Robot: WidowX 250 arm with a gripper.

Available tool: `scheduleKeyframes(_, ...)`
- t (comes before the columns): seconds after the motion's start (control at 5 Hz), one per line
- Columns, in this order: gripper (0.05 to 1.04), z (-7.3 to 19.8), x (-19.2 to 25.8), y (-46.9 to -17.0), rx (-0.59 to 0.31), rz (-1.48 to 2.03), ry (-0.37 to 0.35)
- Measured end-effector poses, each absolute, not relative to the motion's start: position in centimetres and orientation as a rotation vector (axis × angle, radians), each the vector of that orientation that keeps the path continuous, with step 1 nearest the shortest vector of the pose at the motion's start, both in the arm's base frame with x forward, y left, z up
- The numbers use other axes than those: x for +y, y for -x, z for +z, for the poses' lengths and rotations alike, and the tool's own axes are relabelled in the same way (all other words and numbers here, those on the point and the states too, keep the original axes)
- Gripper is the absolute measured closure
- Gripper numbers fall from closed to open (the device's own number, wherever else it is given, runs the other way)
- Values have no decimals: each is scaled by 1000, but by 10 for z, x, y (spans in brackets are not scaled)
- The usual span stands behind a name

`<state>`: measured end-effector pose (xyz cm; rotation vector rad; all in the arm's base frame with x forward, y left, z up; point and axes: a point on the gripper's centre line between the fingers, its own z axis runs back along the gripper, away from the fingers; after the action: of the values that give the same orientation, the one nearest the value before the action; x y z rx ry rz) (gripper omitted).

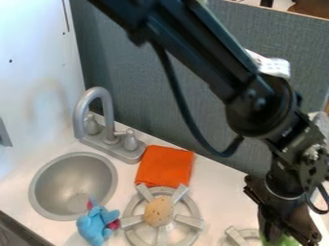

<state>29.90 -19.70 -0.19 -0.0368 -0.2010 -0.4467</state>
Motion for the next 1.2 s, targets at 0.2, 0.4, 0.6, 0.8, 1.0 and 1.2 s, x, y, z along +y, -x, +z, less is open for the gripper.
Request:
scheduleKeyframes(0.2, 971, -12, -194, -296, -162, -438, -9)
scheduleKeyframes(0.4, 971, -20, -195, -298, -132, -435, -25)
scheduleKeyframes(0.6, 971, -36, -195, -302, -103, -436, -46)
scheduleKeyframes(0.8, 971, -47, -201, -309, -97, -433, -49)
scheduleKeyframes(1.0, 945, -47, -208, -319, -105, -433, -48)
scheduleKeyframes(1.2, 721, -48, -211, -320, -98, -411, -43)
